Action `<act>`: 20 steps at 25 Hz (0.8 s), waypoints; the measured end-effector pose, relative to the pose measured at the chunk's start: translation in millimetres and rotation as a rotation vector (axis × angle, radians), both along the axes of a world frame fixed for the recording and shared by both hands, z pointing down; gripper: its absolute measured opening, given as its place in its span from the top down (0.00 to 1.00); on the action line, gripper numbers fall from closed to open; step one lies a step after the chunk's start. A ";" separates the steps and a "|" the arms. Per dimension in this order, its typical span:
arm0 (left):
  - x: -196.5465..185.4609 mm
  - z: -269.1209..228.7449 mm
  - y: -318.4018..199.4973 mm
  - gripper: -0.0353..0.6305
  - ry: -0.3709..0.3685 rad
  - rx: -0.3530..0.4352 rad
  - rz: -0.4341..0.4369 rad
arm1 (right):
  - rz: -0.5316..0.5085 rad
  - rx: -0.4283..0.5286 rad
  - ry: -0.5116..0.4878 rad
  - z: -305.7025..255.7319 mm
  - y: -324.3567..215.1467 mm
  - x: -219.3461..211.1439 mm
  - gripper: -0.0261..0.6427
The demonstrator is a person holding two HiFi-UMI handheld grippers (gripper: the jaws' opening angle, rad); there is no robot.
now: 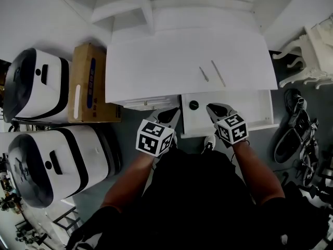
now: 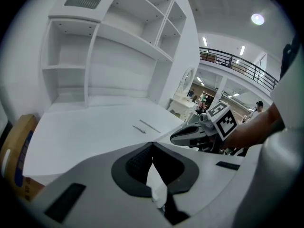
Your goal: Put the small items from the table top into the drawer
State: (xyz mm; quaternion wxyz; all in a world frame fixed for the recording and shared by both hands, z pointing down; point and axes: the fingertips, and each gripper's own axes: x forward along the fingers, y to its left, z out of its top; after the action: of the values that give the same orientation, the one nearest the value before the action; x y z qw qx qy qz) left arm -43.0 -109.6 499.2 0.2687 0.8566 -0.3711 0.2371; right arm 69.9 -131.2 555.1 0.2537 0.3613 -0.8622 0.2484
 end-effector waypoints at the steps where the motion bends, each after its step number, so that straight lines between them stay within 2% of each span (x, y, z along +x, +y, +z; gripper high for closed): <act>1: 2.5 -1.3 0.4 0.94 0.006 0.005 0.004 | 0.016 0.006 -0.036 -10.4 2.1 2.7 0.90; 4: 10.8 -4.1 0.6 0.94 0.020 0.016 0.016 | 0.079 0.031 -0.138 -41.1 4.5 14.7 0.91; 7: 19.4 -3.6 2.5 0.94 0.016 0.015 0.042 | 0.127 0.058 -0.194 -64.9 4.4 28.0 0.92; 12: 26.3 -6.3 5.2 0.94 0.001 0.026 0.065 | 0.155 0.091 -0.176 -71.9 8.6 40.4 0.92; 20: 32.6 -18.7 2.2 0.94 -0.001 0.062 0.078 | 0.173 0.086 -0.174 -71.8 15.7 44.0 0.92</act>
State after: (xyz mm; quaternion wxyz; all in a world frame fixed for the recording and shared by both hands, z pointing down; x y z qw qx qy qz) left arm -10.4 -107.4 480.5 0.2325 0.8782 -0.3447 0.2362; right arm 113.9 -115.5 483.3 0.1398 0.4219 -0.8565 0.2625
